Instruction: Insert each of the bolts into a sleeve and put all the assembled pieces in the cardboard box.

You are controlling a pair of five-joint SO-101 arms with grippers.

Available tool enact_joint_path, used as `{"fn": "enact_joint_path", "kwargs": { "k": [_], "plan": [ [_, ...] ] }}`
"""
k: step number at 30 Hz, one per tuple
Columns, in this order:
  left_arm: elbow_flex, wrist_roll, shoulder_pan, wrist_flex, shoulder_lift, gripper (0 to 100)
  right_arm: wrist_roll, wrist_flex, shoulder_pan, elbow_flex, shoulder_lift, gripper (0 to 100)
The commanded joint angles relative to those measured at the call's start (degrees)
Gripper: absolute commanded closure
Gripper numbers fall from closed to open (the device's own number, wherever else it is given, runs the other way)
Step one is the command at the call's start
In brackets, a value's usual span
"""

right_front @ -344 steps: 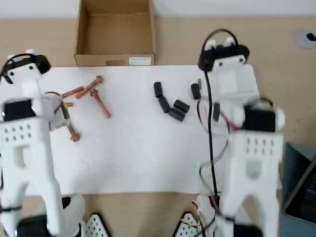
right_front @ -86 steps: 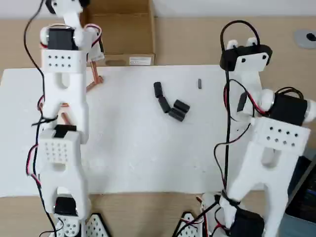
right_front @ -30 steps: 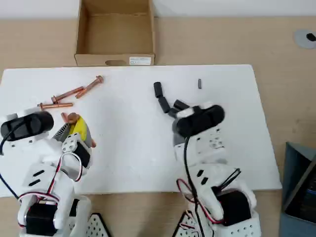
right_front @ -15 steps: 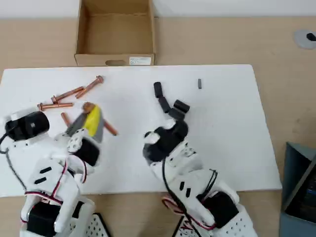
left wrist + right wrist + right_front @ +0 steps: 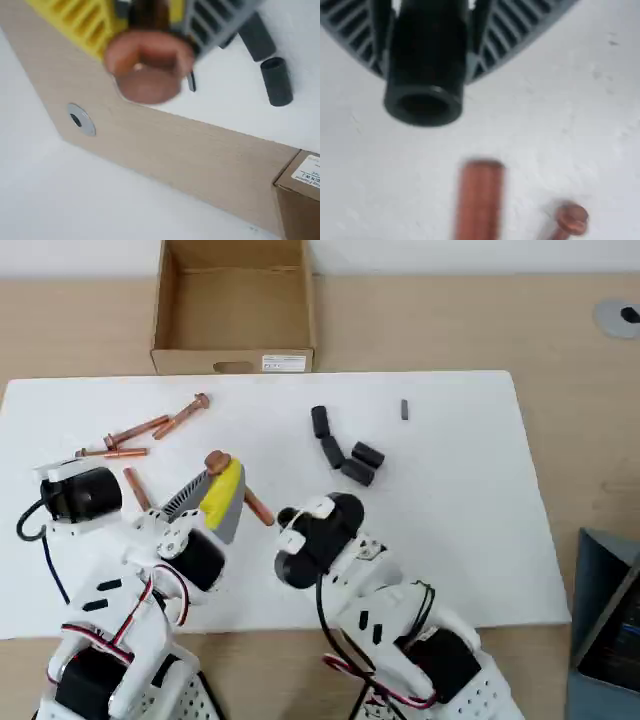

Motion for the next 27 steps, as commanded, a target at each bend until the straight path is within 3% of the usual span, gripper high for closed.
{"fn": "enact_joint_path", "kwargs": {
  "k": [1,21,27],
  "plan": [
    [1.5,0.2,0.4,-2.6,-0.6,100,0.6,-1.8,-2.3,-2.2,-8.1,98.9],
    [8.4,0.2,0.6,-5.1,-0.6,100,3.4,-1.7,-2.4,-5.9,-8.1,98.9],
    [8.2,0.1,6.9,-4.5,-0.6,100,3.3,-1.7,-2.4,-6.3,-8.0,98.9]
  ]
}}
